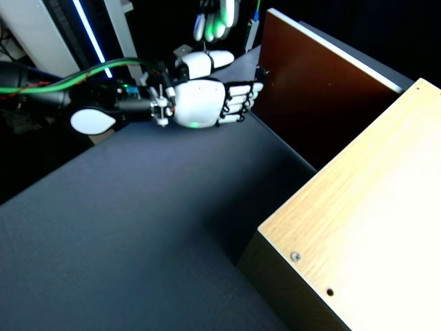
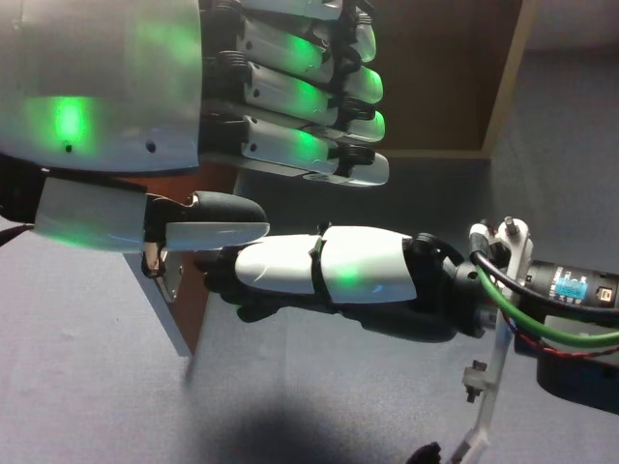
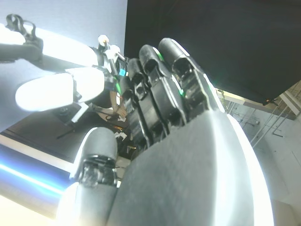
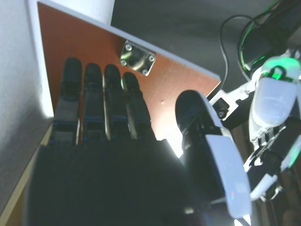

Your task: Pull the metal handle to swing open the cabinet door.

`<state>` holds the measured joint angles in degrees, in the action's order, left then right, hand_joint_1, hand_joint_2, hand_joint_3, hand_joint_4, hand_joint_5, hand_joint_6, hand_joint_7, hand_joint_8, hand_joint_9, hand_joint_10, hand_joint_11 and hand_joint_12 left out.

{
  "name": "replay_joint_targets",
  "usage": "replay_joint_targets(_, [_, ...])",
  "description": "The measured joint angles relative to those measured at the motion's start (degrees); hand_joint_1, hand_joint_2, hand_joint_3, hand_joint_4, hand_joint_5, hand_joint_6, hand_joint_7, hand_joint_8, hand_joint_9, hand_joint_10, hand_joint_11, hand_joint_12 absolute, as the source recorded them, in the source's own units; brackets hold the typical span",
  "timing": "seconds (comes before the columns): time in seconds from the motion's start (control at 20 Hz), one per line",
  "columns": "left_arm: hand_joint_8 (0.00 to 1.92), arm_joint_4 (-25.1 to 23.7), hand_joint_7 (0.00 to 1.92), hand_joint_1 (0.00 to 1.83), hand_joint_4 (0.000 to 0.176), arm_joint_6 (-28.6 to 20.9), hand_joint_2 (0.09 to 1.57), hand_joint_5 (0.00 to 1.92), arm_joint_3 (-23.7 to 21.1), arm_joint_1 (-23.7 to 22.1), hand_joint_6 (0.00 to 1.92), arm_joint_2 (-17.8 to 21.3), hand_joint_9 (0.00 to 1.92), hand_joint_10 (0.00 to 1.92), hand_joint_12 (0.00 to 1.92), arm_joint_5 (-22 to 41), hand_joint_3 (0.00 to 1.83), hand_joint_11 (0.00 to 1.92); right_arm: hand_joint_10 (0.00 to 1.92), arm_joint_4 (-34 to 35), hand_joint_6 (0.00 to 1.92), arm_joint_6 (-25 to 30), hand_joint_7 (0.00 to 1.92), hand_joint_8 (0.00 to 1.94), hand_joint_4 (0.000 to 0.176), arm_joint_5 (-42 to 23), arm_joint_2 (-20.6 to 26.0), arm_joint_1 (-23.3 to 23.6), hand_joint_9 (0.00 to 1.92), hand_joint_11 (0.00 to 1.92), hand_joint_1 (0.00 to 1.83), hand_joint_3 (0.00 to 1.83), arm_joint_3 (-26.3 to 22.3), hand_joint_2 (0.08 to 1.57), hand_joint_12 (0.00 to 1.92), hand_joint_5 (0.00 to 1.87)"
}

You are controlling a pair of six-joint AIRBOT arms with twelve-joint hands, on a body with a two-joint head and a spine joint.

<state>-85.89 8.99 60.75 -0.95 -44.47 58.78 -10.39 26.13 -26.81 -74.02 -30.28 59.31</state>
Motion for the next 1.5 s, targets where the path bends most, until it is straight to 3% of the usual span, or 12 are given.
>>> replay_joint_targets(0.2, [0.0, 0.0, 0.57, 0.0, 0.0, 0.0, 1.57, 0.53, 0.0, 0.0, 0.0, 0.0, 0.54, 0.0, 0.82, 0.0, 0.19, 0.15, 0.0, 0.0, 0.0, 0.0, 0.24, 0.0, 0.0, 0.0, 0.8, 0.0, 0.22, 0.0, 0.0, 0.11, 0.0, 1.57, 0.72, 0.22])
replay_joint_targets(0.45, [0.0, 0.0, 0.56, 0.0, 0.0, 0.0, 1.57, 0.53, 0.0, 0.0, 0.0, 0.0, 0.53, 0.0, 0.82, 0.0, 0.19, 0.15, 0.0, 1.8, 0.0, -0.1, 0.23, 0.0, 0.0, -0.8, 5.4, -2.4, 0.22, 0.0, 0.0, 0.1, 0.2, 1.57, 0.71, 0.21])
replay_joint_targets(0.85, [0.0, 0.0, 0.57, 0.0, 0.0, 0.0, 1.57, 0.54, 0.0, 0.0, 0.0, 0.0, 0.54, 0.0, 0.82, 0.0, 0.2, 0.16, 0.0, -1.7, 0.0, 0.0, 0.24, 0.0, 0.0, -3.6, 10.1, -4.3, 0.22, 0.0, 0.0, 0.11, 2.0, 1.57, 0.74, 0.22])
replay_joint_targets(1.3, [0.01, 0.0, 0.58, 0.0, 0.0, 0.0, 1.57, 0.55, 0.0, 0.0, 0.01, 0.0, 0.55, 0.01, 0.82, 0.0, 0.2, 0.17, 0.0, -6.6, 0.0, -0.3, 0.23, 0.0, 0.0, -4.2, 10.3, -4.7, 0.21, 0.0, 0.0, 0.11, 7.5, 1.57, 0.73, 0.22])
replay_joint_targets(1.5, [0.0, 0.0, 0.57, 0.0, 0.0, 0.0, 1.57, 0.54, 0.0, 0.0, 0.0, 0.0, 0.53, 0.0, 0.81, 0.0, 0.21, 0.15, 0.0, -8.7, 0.0, -5.3, 0.23, 0.0, 0.0, -3.9, 9.6, -5.0, 0.21, 0.0, 0.0, 0.1, 9.8, 1.57, 0.74, 0.22])
